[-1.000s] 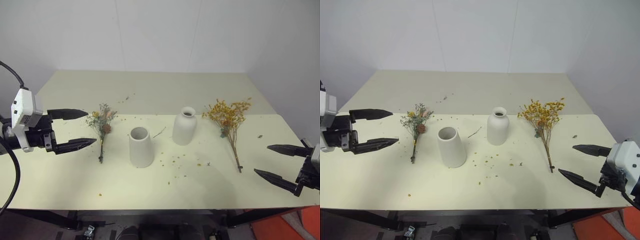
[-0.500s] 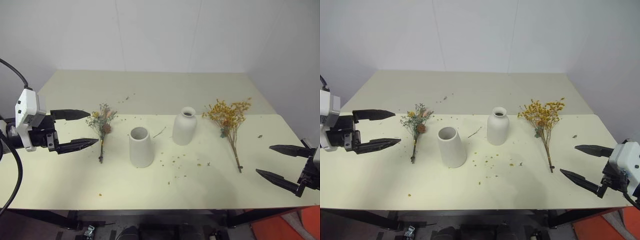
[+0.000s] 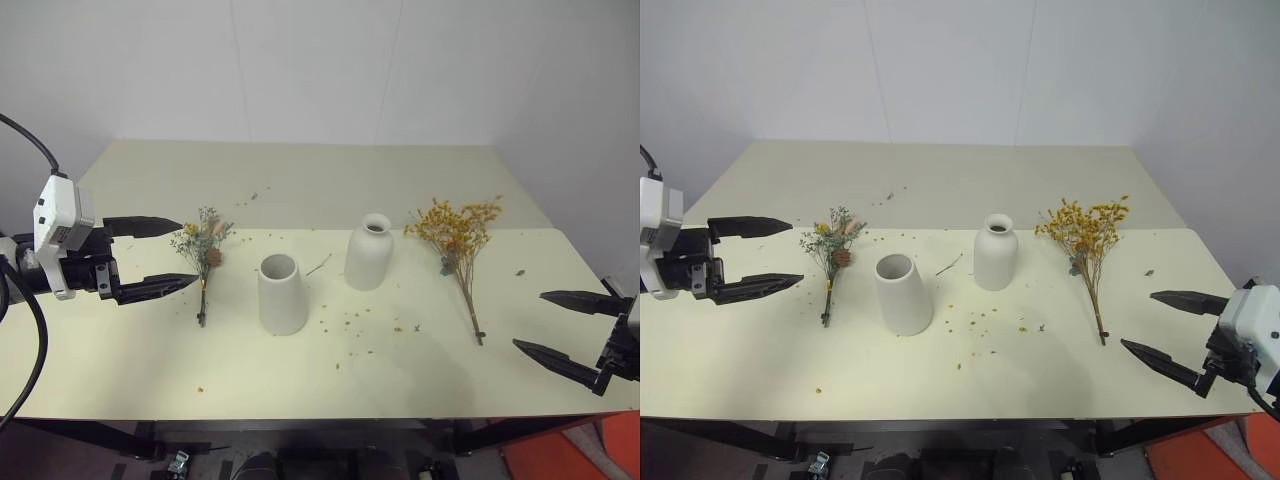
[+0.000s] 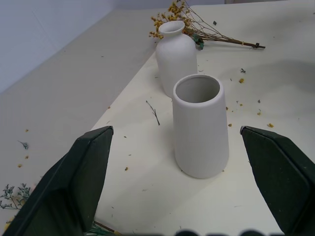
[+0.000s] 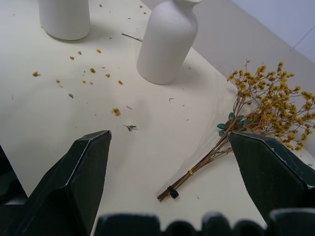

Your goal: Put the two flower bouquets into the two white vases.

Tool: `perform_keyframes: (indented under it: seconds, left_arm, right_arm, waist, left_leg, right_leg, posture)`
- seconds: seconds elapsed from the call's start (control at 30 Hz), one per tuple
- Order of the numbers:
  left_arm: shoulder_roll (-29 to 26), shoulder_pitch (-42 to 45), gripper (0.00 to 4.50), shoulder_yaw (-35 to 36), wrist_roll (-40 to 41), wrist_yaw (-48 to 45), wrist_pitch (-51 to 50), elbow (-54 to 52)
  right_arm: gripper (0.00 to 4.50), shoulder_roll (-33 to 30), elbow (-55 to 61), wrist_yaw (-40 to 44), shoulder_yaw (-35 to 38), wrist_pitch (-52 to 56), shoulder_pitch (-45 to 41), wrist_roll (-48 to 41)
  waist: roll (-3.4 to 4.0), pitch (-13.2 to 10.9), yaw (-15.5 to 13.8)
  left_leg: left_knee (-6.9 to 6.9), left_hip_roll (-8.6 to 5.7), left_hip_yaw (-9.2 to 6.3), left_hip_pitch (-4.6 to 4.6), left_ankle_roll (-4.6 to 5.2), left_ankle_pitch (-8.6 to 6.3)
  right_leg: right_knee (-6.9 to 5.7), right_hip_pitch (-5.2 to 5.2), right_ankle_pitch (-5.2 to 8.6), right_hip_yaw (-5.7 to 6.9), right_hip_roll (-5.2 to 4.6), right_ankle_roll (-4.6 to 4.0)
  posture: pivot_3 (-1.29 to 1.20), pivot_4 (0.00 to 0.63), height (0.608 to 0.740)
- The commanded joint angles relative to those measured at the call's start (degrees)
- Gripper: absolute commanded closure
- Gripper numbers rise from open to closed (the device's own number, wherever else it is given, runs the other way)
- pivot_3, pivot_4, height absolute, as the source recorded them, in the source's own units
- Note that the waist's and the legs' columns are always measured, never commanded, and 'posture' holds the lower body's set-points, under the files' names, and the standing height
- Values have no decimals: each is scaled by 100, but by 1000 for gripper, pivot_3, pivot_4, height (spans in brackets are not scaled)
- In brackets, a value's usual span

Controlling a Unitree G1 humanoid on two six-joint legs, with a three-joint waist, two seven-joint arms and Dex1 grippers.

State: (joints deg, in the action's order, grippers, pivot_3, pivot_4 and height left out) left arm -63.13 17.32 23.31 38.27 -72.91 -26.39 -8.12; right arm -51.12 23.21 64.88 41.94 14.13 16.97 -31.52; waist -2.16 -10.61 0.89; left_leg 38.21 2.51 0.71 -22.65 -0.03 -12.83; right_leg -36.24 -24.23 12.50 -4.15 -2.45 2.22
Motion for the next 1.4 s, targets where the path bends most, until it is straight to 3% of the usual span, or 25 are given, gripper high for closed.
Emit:
perform_keyframes:
  seconds: [0.03, 0.5, 0.63, 1.13, 1.4]
  left_arm:
    - [-41, 127, 0, 42, -9, -36, 99, -13]
    - [-551, 322, 0, -115, -81, -534, -20, 309]
    - [-470, 683, 0, -385, -162, -549, 52, 473]
    - [-348, 703, 0, -390, -231, -554, 136, 461]
    - [-188, 1851, 0, -839, -233, -666, 213, 635]
  right_arm:
    - [43, 45, 194, -72, 264, -136, 37, -18]
    - [43, 193, 342, -255, 291, -163, 190, 37]
    - [43, 231, 311, -264, 209, -232, 149, 98]
    - [43, 231, 320, -334, 159, -218, 98, 90]
    - [43, 125, 204, -450, 17, -90, -67, 134]
  waist:
    - [0, 0, 0]
    - [0, 0, 1]
    - [0, 0, -9]
    - [0, 0, 0]
    - [-1, 1, -8]
  left_leg:
    - [0, 0, 0, 0, 0, 0]
    - [0, 0, 0, 0, 0, 0]
    - [2, -1, -1, 1, 0, 0]
    - [2, -1, 0, -1, 0, 0]
    - [6, -5, -1, -4, 0, 0]
  right_leg:
    - [0, 0, 0, 0, 0, 0]
    - [-1, -1, 4, 0, 0, -6]
    - [-2, 0, 3, 0, 0, -6]
    - [-3, -1, 0, 0, 0, -1]
    - [-1, 3, -4, -1, 0, 5]
  posture:
    - [0, 150, 740]
    - [0, 150, 740]
    - [0, 150, 740]
    - [0, 150, 740]
    - [0, 150, 740]
